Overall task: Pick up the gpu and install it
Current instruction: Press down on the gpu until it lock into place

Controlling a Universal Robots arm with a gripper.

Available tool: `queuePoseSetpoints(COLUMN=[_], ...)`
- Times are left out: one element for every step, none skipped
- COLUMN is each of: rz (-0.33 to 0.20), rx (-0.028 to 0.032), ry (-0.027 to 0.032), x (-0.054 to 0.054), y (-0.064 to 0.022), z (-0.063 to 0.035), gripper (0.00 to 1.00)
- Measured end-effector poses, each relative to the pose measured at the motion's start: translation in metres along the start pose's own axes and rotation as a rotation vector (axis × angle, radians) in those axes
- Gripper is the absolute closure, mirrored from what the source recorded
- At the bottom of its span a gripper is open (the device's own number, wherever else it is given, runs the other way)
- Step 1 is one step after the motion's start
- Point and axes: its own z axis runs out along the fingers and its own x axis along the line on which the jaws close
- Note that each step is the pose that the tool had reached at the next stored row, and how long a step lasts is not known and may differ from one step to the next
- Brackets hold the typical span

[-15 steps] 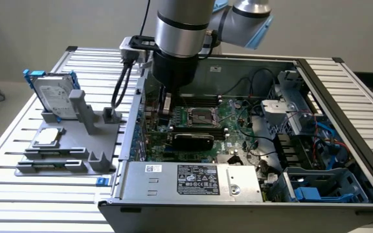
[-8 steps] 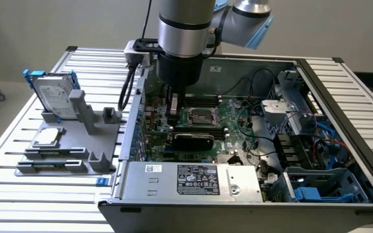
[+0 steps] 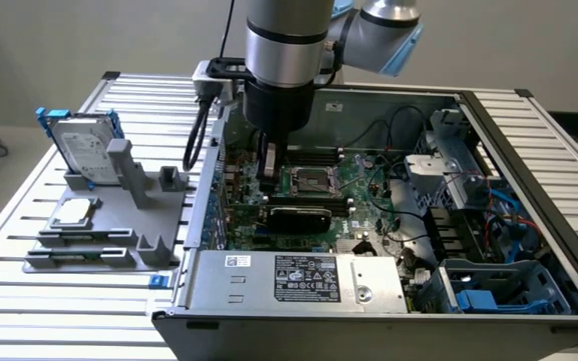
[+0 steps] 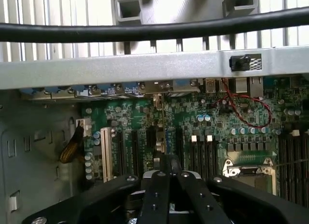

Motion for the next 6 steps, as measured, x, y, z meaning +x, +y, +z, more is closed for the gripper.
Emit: queuePoseSetpoints(rz=[0.000,0.000,0.000,0.000,0.000,0.000], rx=[-0.0001,-0.0001,-0.0002,-0.0002,-0.0003,-0.0004], ry=[-0.0009,-0.0020,-0.0028,-0.0036,-0.0044,-0.0053], x=[0.0000,0.0000,0.0000,0.0000,0.0000,0.0000], y=[0.0000,0.0000,0.0001,0.0001,0.0001,0.0001], z=[-0.0003,-0.0005,-0.0008,-0.0012,-0.0014,-0.0017], gripper=[0.89,0.89,0.89,0.89,0.89,0.89])
